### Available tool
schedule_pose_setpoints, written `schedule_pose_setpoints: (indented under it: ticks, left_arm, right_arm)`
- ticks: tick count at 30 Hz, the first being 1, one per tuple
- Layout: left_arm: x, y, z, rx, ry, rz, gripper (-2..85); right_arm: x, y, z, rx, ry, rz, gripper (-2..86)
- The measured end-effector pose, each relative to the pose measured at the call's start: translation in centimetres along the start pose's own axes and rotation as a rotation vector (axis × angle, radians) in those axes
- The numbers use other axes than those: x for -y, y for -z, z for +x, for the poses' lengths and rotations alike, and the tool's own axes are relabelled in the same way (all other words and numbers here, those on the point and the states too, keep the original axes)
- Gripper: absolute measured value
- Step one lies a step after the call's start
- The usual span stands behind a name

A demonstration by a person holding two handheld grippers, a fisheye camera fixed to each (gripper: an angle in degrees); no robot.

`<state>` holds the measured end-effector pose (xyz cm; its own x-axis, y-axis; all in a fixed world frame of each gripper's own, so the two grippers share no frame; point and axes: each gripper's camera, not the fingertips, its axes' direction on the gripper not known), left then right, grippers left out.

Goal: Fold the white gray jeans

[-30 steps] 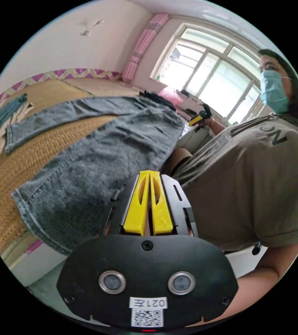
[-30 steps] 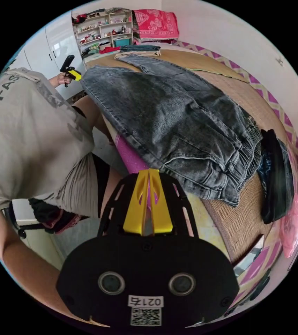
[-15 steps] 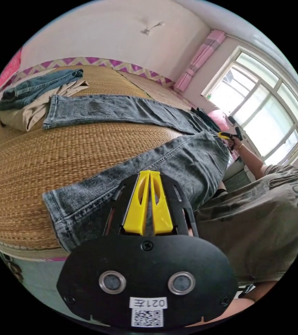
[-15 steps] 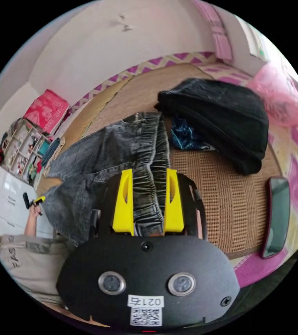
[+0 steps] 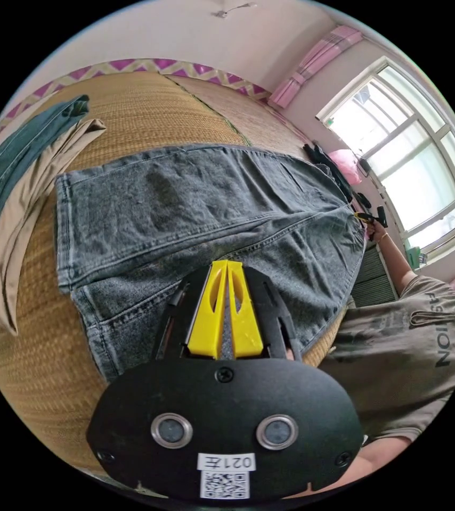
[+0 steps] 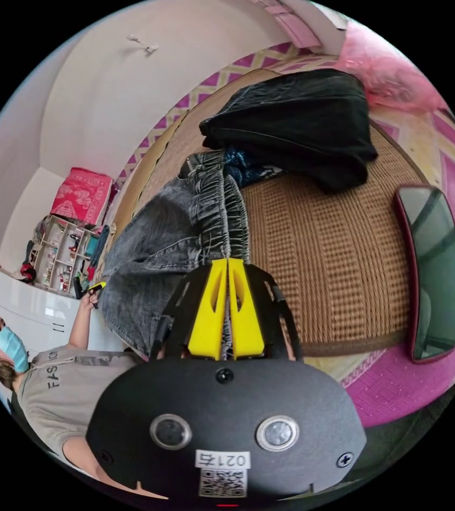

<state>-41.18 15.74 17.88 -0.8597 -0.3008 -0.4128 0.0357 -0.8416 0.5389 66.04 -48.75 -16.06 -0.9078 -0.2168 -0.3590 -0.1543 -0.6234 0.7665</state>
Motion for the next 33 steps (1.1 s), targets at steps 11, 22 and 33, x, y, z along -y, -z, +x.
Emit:
schedule_pose_setpoints:
  ticks: [11, 22, 33]
  left_arm:
    - [-4.4, -0.7, -2.7, -0.113, 0.041, 0.009, -1.0]
    - [-4.5, 5.1, -2.6, -0.323, 0.040, 0.397, -1.0]
    - [7.3, -2.2, -8.7, 0.047, 0.209, 0.166, -1.0]
  right_arm:
    - [15.7, 7.5, -20.2, 0.026, 0.210, 0.222, -0.7]
    - [53.0, -8.8, -64.5, -0.075, 0.784, -0.139, -0.7]
    - [84.8, -11.6, -82.3, -0.158, 0.746, -0.254, -1.0]
